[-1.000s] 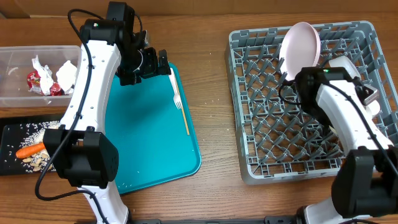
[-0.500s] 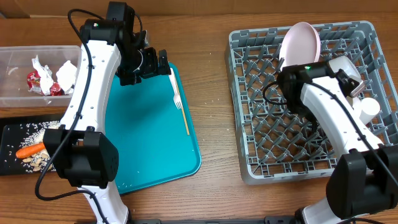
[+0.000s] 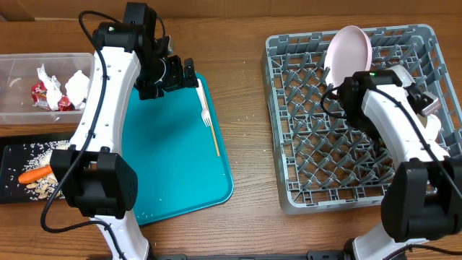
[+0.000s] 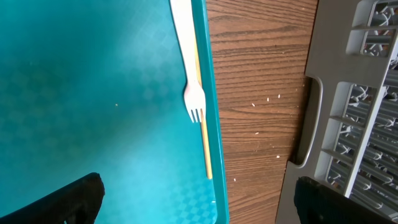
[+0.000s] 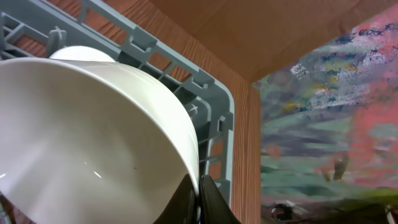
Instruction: Sort waste into correct bins and load items into the dishwasher rack
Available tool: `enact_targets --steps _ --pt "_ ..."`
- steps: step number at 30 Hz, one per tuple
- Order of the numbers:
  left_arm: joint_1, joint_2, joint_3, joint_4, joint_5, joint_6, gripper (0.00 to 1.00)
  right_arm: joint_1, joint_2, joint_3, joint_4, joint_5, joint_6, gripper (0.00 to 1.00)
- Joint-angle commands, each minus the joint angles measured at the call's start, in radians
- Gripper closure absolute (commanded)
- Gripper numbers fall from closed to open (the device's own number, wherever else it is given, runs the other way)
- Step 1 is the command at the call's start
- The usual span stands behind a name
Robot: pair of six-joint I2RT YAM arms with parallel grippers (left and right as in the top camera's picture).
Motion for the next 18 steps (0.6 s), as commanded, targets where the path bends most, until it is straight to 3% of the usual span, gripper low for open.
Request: enact_targets --steps 1,18 --pt "-0.002 -0.026 0.007 0.003 -0.003 0.002 0.00 0.004 0.018 0.024 0.005 0.032 0.005 0.96" --pt "-0.002 -0.026 0.007 0.015 -0.003 0.001 0.00 0.091 0.039 0.018 -0.003 -0.083 0.006 0.96"
